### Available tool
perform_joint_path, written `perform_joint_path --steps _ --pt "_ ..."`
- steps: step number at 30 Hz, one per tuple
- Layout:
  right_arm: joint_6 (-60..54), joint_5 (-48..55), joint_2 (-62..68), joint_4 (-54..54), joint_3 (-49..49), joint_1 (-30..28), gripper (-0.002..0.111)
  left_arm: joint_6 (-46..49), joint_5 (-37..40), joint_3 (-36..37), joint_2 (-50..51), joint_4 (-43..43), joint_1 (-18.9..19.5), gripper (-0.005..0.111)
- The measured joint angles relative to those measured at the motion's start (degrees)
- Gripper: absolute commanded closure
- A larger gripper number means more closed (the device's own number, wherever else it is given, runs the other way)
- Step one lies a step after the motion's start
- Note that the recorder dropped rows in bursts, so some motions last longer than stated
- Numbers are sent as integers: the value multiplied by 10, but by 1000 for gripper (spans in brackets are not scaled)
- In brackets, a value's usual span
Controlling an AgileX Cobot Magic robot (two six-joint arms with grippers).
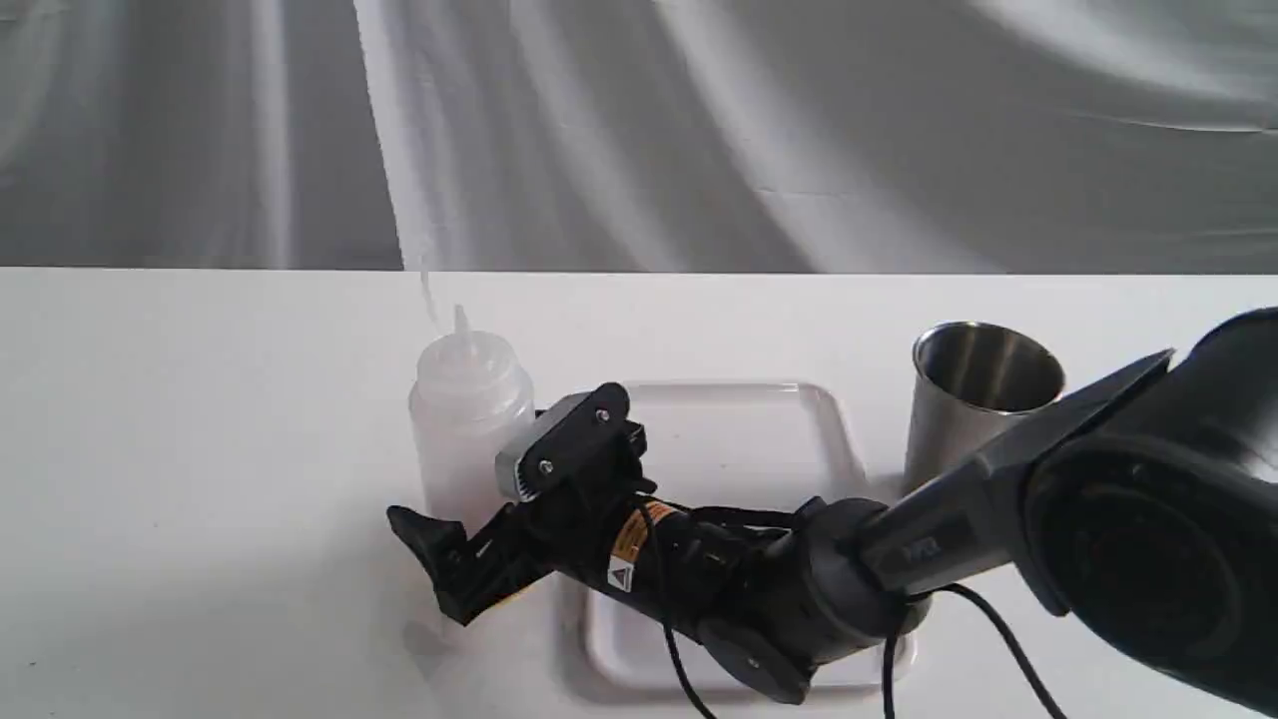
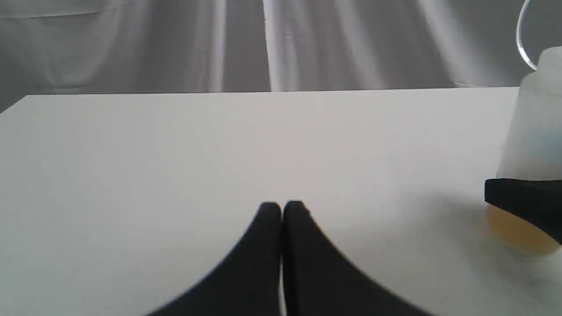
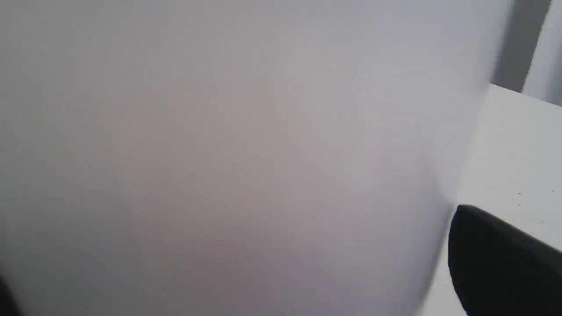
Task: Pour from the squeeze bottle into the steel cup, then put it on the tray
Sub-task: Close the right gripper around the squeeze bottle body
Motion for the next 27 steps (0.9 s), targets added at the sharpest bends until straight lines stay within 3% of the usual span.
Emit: perform_joint_path --steps 7,10,20,27 --pt "0 0 3 0 0 0 8 0 0 0 0 0 0 107" --pt "0 0 3 0 0 0 22 0 0 0 0 0 0 107" --pt "0 -1 3 -1 0 0 108 0 0 0 0 0 0 107" --pt "0 21 -10 -6 0 0 108 0 0 0 0 0 0 107"
